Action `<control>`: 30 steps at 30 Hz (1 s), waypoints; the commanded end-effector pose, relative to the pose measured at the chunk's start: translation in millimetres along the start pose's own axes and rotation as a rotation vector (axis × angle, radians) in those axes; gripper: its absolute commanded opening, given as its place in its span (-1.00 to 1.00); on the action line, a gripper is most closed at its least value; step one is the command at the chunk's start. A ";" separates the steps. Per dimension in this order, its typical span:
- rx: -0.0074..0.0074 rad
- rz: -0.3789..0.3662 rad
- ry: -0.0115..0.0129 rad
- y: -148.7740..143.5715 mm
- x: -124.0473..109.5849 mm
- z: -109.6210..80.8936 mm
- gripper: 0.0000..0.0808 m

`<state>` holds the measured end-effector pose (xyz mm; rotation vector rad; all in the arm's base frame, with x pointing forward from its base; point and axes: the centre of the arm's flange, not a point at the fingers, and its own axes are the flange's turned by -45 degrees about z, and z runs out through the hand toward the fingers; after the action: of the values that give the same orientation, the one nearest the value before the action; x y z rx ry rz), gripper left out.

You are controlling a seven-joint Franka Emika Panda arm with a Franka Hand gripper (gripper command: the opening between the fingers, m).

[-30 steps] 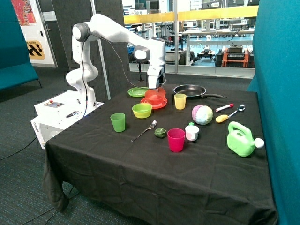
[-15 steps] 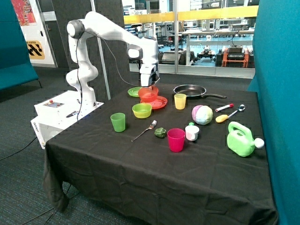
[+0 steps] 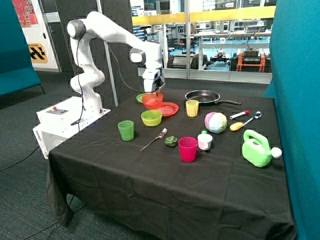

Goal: Stack the bowls

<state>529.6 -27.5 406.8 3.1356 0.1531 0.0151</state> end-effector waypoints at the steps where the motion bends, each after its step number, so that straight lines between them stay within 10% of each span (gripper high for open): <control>1: 0.0026 0.008 -0.0095 8.3 -24.4 9.6 -1.00; 30: 0.0026 0.020 -0.0095 7.4 -15.1 30.9 -1.00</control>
<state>502.9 -38.2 381.8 3.1385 0.1192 0.0159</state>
